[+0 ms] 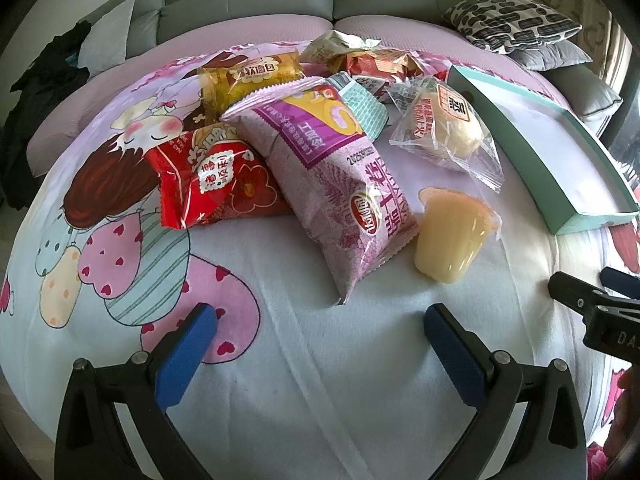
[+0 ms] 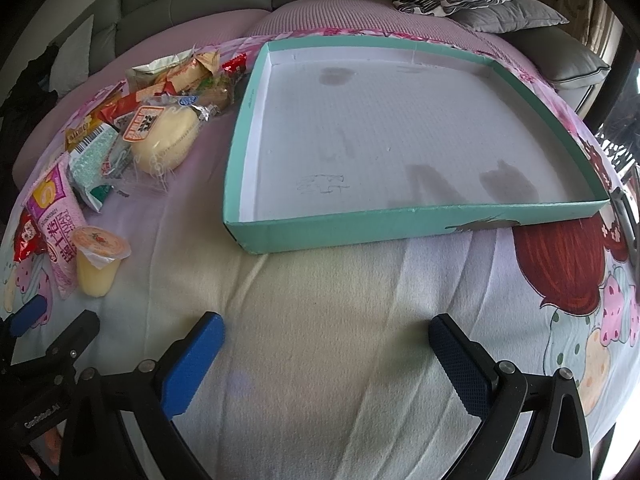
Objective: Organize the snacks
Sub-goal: 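Grasp the purple snack bag with the left tool while the right tool grasps the yellow jelly cup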
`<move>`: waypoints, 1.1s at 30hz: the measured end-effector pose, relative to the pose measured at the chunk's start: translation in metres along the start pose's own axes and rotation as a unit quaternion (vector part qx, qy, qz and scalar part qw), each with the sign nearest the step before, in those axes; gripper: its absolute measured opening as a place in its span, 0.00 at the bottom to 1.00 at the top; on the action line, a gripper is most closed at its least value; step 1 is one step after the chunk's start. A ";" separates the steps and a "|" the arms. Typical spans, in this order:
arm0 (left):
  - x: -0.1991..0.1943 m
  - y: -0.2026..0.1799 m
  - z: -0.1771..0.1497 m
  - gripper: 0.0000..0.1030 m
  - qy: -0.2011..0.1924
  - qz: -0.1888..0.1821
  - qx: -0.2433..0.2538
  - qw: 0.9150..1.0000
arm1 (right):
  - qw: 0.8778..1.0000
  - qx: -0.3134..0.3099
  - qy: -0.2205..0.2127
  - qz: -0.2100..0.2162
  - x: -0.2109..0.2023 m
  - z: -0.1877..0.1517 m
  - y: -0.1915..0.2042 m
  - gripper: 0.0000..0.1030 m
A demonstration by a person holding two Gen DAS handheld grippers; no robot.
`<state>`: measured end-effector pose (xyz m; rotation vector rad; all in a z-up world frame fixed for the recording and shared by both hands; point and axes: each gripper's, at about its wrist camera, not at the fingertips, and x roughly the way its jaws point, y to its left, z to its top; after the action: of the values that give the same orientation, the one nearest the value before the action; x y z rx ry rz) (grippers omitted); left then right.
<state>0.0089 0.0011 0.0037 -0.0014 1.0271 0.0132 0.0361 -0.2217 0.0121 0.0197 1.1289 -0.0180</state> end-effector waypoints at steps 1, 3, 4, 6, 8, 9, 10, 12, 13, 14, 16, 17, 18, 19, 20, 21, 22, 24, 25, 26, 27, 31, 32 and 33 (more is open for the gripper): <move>-0.001 0.000 0.000 1.00 0.001 -0.001 0.002 1.000 | 1.000 0.002 -0.005 -0.001 -0.002 0.000 -0.001 1.00; -0.009 0.000 0.001 1.00 -0.005 -0.004 0.007 1.000 | 1.000 0.009 -0.022 -0.008 -0.011 -0.001 -0.002 1.00; -0.014 0.000 0.002 1.00 -0.011 -0.006 0.008 1.000 | 0.999 0.011 -0.034 -0.010 -0.016 -0.002 -0.003 1.00; -0.024 0.001 0.005 1.00 -0.018 -0.010 0.009 1.000 | 0.998 0.009 -0.055 0.005 -0.028 -0.002 0.001 1.00; -0.031 0.003 0.011 1.00 -0.019 -0.013 0.003 1.000 | 0.997 0.000 -0.077 0.025 -0.041 -0.002 0.007 1.00; -0.033 0.004 0.011 1.00 -0.020 -0.014 0.000 1.000 | 0.996 -0.006 -0.088 0.032 -0.047 -0.003 0.012 1.00; -0.037 0.006 0.013 1.00 -0.022 -0.018 -0.004 1.000 | 0.994 -0.013 -0.098 0.037 -0.053 -0.003 0.017 1.00; -0.042 0.011 0.016 1.00 -0.023 -0.023 -0.010 0.999 | 0.991 -0.028 -0.116 0.053 -0.064 -0.003 0.027 1.00; -0.044 0.013 0.017 1.00 -0.024 -0.024 -0.013 0.999 | 0.990 -0.035 -0.122 0.063 -0.068 -0.002 0.032 1.00; -0.047 0.015 0.017 1.00 -0.027 -0.028 -0.017 0.999 | 0.988 -0.041 -0.127 0.073 -0.072 -0.001 0.038 1.00; -0.052 0.023 0.020 1.00 -0.031 -0.037 -0.032 0.998 | 0.986 -0.050 -0.129 0.093 -0.074 -0.001 0.048 1.00; -0.054 0.027 0.021 1.00 -0.032 -0.039 -0.040 0.998 | 0.985 -0.054 -0.127 0.102 -0.074 -0.001 0.054 1.00; -0.055 0.030 0.021 1.00 -0.032 -0.038 -0.047 0.998 | 0.985 -0.055 -0.124 0.111 -0.073 0.001 0.059 1.00; -0.055 0.033 0.021 0.99 -0.031 -0.035 -0.053 0.998 | 0.984 -0.056 -0.120 0.117 -0.071 0.002 0.064 1.00; -0.054 0.037 0.021 0.99 -0.029 -0.030 -0.059 0.997 | 0.984 -0.060 -0.116 0.118 -0.068 0.002 0.068 1.00; -0.054 0.040 0.020 0.99 -0.029 -0.028 -0.064 0.997 | 0.985 -0.066 -0.113 0.116 -0.065 0.002 0.073 1.00; -0.053 0.046 0.020 0.99 -0.029 -0.027 -0.072 0.997 | 0.985 -0.071 -0.112 0.115 -0.065 0.001 0.077 1.00; -0.050 0.056 0.018 0.99 -0.024 -0.033 -0.091 0.995 | 0.984 -0.079 -0.106 0.117 -0.062 -0.001 0.084 0.99; -0.048 0.060 0.017 0.99 -0.021 -0.034 -0.099 0.994 | 0.984 -0.080 -0.103 0.120 -0.060 0.000 0.087 0.98; -0.047 0.064 0.017 0.99 -0.019 -0.038 -0.109 0.993 | 0.984 -0.080 -0.097 0.125 -0.056 0.000 0.087 0.98; -0.046 0.068 0.017 0.98 -0.019 -0.040 -0.118 0.992 | 0.984 -0.079 -0.092 0.128 -0.053 0.001 0.089 0.97; -0.042 0.073 0.021 0.97 -0.019 -0.052 -0.136 0.989 | 0.985 -0.078 -0.075 0.136 -0.037 0.005 0.097 0.91; -0.041 0.073 0.022 0.97 -0.018 -0.056 -0.138 0.989 | 0.985 -0.077 -0.071 0.139 -0.034 0.006 0.099 0.90; -0.039 0.072 0.024 0.97 -0.016 -0.060 -0.138 0.988 | 0.985 -0.075 -0.068 0.143 -0.031 0.006 0.099 0.86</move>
<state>0.0083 0.0726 0.0503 -0.3149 0.9843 0.0460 0.0305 -0.1223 0.0435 0.0459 0.9806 0.3167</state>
